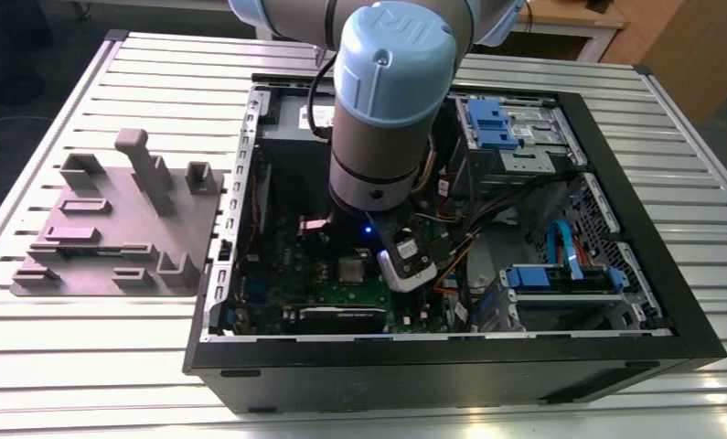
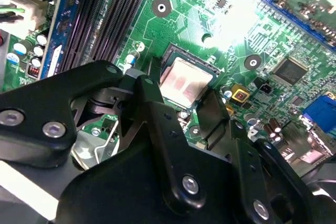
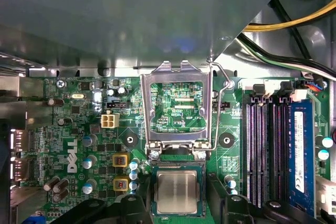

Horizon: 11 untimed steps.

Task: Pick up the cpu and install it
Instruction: 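Place the cpu into insertion slot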

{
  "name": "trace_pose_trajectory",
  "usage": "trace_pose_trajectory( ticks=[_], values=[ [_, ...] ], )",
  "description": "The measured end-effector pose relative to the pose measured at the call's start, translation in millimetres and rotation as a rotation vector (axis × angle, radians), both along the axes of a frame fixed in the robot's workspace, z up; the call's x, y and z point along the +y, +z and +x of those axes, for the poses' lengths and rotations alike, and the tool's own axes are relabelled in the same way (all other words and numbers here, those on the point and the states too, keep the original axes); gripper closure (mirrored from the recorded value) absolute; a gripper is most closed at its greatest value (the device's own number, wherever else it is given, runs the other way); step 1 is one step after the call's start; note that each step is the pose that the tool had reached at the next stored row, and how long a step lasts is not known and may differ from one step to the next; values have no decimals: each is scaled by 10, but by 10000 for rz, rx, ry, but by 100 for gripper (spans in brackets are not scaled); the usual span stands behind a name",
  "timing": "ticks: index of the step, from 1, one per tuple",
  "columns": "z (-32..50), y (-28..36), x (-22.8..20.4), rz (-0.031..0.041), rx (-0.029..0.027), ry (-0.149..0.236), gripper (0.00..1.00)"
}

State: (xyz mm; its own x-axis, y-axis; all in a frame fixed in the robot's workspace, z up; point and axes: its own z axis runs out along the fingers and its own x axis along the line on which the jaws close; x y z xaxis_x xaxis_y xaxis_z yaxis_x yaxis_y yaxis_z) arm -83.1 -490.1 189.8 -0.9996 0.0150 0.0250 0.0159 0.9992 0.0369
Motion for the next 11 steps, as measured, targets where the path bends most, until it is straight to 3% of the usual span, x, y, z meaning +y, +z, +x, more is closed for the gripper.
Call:
trace_pose_trajectory(
  ticks=[4, 6, 11],
  values=[
    [0, 0, 0, -2, 1, 0, 45],
    [-1, 0, -2, -9, 7, 0, 53],
    [0, -5, -1, -1, 1, 0, 55]
  ],
)
